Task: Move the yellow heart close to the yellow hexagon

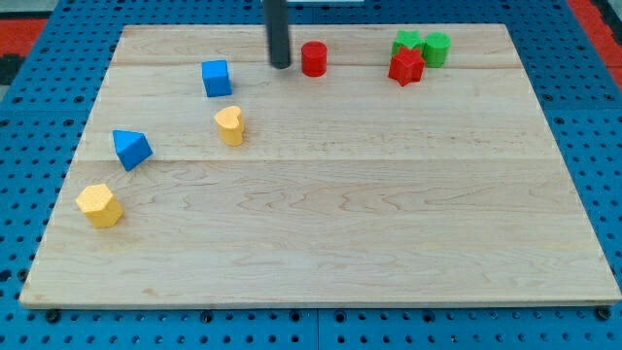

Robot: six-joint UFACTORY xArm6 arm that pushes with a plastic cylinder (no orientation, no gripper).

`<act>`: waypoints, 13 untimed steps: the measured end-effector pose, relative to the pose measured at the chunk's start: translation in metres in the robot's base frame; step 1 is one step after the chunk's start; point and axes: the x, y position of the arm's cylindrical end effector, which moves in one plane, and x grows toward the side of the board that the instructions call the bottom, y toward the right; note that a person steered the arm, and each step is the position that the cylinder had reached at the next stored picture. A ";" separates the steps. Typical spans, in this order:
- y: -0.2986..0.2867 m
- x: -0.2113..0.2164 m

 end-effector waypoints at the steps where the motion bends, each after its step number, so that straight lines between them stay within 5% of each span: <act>1: 0.059 0.000; 2: 0.088 0.000; 4: -0.092 -0.014; 5: -0.122 0.018; 8: -0.045 0.100; 9: -0.054 0.109; 11: -0.163 0.143; 13: -0.142 0.130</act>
